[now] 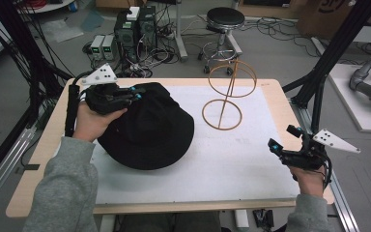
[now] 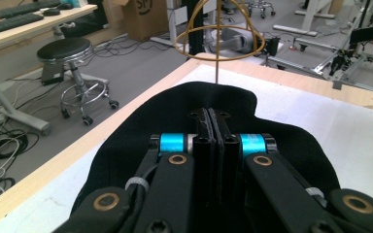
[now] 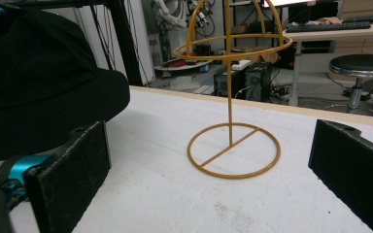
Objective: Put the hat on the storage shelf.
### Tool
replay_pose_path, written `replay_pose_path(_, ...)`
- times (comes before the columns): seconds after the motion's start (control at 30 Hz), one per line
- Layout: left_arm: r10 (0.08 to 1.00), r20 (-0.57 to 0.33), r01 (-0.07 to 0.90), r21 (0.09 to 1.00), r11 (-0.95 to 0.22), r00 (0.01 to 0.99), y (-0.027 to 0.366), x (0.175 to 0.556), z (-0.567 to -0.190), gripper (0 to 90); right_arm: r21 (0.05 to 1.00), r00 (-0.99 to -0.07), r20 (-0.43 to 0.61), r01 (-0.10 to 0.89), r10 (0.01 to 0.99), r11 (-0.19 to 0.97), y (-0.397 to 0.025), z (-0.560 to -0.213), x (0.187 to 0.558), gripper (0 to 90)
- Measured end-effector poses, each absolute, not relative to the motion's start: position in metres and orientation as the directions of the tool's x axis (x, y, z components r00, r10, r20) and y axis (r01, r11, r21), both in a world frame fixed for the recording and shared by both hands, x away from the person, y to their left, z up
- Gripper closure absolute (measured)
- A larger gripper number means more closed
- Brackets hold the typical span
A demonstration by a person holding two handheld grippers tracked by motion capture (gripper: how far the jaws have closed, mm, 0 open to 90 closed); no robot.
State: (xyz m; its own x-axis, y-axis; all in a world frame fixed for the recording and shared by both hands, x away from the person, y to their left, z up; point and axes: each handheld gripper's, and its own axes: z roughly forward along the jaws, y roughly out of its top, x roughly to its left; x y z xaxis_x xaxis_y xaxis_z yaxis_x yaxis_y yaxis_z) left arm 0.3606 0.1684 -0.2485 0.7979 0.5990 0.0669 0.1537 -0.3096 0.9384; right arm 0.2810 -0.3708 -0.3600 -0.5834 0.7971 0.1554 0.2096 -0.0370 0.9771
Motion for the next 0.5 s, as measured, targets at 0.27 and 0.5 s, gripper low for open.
replay_pose_path(0.27,0.559,0.081,0.13,0.936,-0.326,0.825,0.156,0.362,-0.231,88.2,0.977,-0.588,0.16,0.207,0.793,-0.045,-0.372,-0.36,0.28,1.2)
replay_pose_path(0.5,0.519,0.083,0.115,0.934,-0.339,0.851,0.145,0.366,-0.213,88.3,0.979,-0.588,0.16,0.2,0.793,-0.049,-0.375,-0.36,0.28,1.2)
